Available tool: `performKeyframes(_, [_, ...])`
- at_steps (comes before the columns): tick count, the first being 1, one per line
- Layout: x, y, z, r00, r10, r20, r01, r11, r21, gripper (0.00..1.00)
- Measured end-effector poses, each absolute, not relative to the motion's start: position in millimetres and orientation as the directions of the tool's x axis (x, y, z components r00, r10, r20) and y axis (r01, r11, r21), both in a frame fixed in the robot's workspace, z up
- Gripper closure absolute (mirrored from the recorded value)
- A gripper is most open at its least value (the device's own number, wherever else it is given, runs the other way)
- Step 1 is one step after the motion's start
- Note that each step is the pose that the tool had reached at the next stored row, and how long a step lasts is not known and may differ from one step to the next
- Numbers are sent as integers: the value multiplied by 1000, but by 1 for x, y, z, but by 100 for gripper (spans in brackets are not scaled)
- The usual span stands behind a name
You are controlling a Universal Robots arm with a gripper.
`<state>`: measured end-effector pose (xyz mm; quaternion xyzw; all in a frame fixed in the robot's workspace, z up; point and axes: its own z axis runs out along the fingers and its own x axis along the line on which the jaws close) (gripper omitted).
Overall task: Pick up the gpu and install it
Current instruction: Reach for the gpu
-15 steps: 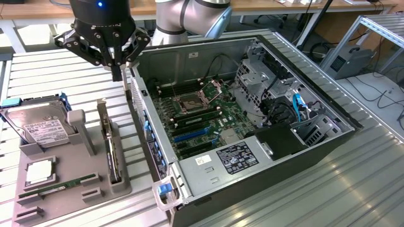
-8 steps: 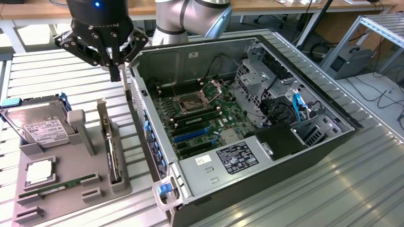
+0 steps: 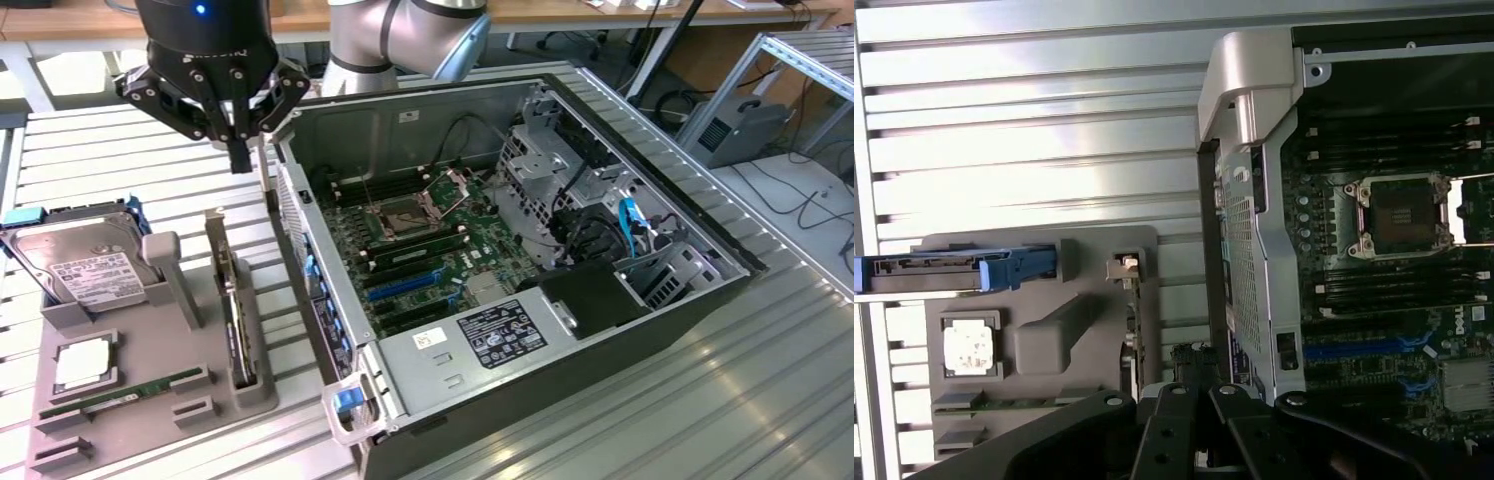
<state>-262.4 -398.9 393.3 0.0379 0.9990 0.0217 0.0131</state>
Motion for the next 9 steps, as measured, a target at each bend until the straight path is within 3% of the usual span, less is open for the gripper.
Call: performKeyframes(9, [-266,-399,393,-997,76,-24,75,996,44,89])
